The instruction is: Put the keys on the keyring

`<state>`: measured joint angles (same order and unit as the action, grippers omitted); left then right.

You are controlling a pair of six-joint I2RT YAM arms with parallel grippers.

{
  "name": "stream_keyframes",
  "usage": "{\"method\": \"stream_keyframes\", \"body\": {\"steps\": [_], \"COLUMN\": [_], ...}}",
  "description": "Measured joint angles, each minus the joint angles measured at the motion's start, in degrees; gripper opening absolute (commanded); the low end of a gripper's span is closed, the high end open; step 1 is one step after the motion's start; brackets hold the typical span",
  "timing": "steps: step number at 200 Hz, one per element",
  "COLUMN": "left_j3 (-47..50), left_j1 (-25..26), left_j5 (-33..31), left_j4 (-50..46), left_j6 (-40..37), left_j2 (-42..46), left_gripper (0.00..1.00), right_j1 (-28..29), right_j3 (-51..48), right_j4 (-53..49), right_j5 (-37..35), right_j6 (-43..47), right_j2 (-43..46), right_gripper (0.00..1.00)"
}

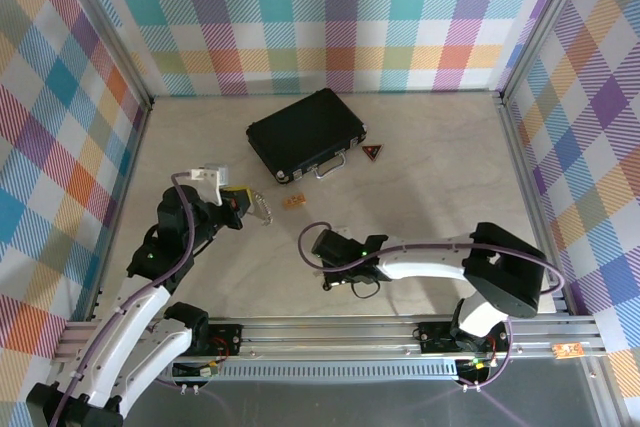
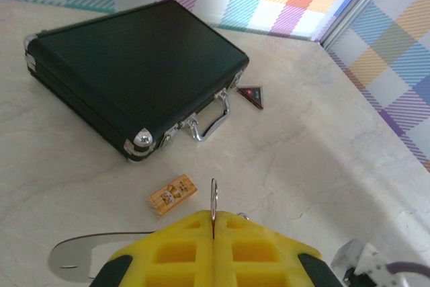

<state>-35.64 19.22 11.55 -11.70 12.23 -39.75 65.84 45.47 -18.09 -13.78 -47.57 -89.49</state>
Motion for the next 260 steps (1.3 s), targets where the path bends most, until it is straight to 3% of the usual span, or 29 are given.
{"method": "stream_keyframes", "body": {"steps": [21, 41, 77, 94, 139, 179, 215, 260], "left_j3": [0.6, 0.6, 1.6, 2.2, 3.1, 9.0, 11.5, 11.8], "left_j1": [1.8, 4.1, 7.1, 7.8, 8.6, 9.7, 10.0, 10.3], "left_j5": [0.0, 0.0, -0.7, -0.7, -0.5, 0.2, 1.0, 3.2], "left_j4": [-0.1, -0.2, 0.0, -0.3, -0.7, -1.0, -1.8, -1.2], "left_j6": [0.0, 0.0, 0.4, 0.4, 0.9, 3.3, 3.8, 4.3], "left_j2": [-0.6, -0.8, 1.3, 2.7, 5.8, 11.8, 14.2, 15.2], "left_gripper": [0.0, 0.0, 0.0, 0.0, 0.0, 0.0, 0.0, 0.0], "right_j1": [-0.9, -1.2, -1.7, -2.5, -8.8, -13.4, -13.7, -13.7], "right_j3": [-2.2, -2.8, -2.7, -2.1, 5.2, 15.8, 20.9, 22.9], "right_j4": [-0.2, -1.1, -4.1, -7.3, -16.3, -23.1, -28.2, -31.9], "right_j5": [-0.6, -0.7, -0.3, -0.1, 3.8, 10.1, 13.0, 14.3], "right_j6": [0.1, 0.8, 3.9, 5.5, 12.8, 20.9, 25.1, 26.9], "right_j2": [2.1, 2.8, 5.0, 7.5, 9.2, -0.9, -10.6, -14.7], "right_gripper": [0.09, 0.18, 0.55, 0.63, 0.55, 0.49, 0.43, 0.33]}}
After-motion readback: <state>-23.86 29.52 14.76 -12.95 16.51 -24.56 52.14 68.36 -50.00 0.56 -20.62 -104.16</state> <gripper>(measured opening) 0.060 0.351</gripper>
